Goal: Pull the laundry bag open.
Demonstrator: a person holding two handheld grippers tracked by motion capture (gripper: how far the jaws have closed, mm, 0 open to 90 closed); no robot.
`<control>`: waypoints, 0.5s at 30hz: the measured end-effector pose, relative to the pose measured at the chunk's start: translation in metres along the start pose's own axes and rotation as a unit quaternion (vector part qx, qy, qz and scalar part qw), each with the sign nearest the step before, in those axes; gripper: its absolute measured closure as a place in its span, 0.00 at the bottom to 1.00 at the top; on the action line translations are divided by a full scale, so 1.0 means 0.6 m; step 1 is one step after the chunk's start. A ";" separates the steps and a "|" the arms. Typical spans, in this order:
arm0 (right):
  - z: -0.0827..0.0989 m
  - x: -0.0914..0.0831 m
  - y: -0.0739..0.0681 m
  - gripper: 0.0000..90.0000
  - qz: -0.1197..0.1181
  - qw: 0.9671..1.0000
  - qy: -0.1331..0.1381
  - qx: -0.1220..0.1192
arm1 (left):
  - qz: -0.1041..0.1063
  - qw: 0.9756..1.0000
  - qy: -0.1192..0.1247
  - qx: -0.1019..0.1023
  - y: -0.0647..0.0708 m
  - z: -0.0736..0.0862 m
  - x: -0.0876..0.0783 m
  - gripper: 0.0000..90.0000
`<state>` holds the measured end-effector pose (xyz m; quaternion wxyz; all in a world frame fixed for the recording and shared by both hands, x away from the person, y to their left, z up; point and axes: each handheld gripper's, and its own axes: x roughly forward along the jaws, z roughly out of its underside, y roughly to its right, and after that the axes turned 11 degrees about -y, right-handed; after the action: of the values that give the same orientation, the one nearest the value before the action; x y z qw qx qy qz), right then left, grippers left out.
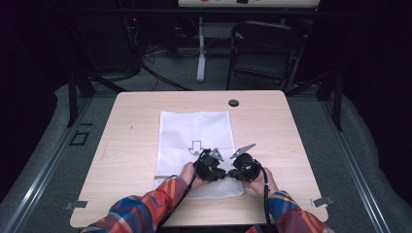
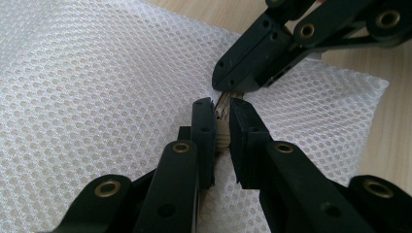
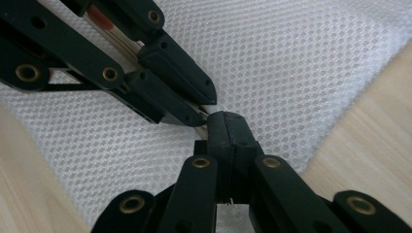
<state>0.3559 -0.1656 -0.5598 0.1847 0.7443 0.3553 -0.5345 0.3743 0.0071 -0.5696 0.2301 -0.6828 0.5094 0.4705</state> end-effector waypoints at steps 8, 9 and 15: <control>0.001 0.004 -0.003 1.00 0.013 1.000 0.007 -0.007 | -0.006 1.000 0.000 0.002 0.003 0.000 0.000 0.90; 0.002 0.004 -0.003 1.00 0.012 1.000 0.008 -0.007 | -0.007 1.000 0.000 0.002 0.004 0.000 0.000 0.90; 0.005 0.004 0.000 1.00 0.002 1.000 0.015 0.003 | -0.006 1.000 -0.001 0.004 0.004 0.001 -0.001 0.91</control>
<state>0.3544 -0.1669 -0.5634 0.1786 0.7534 0.3551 -0.5238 0.3722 0.0070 -0.5687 0.2359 -0.6845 0.5074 0.4673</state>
